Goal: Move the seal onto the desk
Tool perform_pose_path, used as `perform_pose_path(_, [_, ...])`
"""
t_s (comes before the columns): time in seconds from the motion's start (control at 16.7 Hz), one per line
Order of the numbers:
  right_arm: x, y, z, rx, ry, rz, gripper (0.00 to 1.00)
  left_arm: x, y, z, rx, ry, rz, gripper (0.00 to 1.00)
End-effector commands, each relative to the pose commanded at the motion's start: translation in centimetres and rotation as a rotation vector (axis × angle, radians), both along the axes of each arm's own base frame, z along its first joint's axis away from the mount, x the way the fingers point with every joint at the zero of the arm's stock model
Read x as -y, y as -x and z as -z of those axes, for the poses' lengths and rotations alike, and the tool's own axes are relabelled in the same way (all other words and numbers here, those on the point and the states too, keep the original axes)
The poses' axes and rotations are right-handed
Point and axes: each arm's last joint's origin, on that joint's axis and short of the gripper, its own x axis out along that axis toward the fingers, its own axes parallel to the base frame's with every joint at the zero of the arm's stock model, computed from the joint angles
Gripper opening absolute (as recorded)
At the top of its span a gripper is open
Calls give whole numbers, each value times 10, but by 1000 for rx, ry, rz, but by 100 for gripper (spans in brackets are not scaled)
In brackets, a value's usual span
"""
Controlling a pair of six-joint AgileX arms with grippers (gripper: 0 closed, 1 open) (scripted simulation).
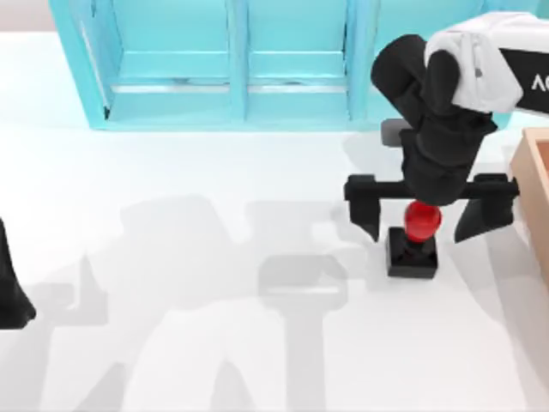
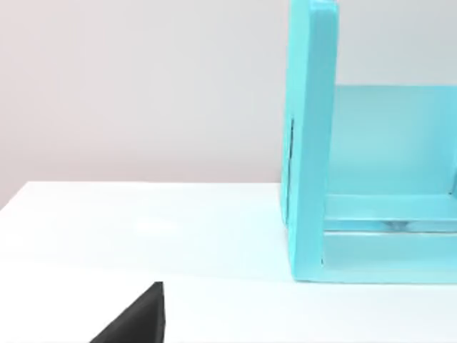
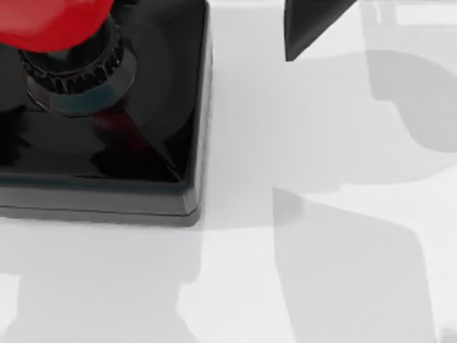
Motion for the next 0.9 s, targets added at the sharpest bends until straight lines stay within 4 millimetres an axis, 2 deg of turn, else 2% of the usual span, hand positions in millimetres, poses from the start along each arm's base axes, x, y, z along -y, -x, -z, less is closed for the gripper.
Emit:
perform_pose_path(0.12, [-2, -2, -8, -2, 2, -1, 100, 0, 0, 0, 0, 0, 0, 100])
perform_pose_path(0.24, [-5, -6, -25, -5, 5, -4, 100, 0, 0, 0, 0, 0, 0, 100])
perform_pose_path(0.42, [-8, -10, -70, -14, 6, -7, 100, 0, 0, 0, 0, 0, 0, 100])
perform_pose_path(0.66, [-4, -5, -129, -11, 2, -2, 100, 0, 0, 0, 0, 0, 0, 100])
perform_pose_path(0.78, [-1, -1, -146, -2, 0, 0, 100, 0, 0, 0, 0, 0, 0, 100])
perform_pose_path(0.9, [0, 0, -149, 0, 0, 0, 100, 0, 0, 0, 0, 0, 0, 100])
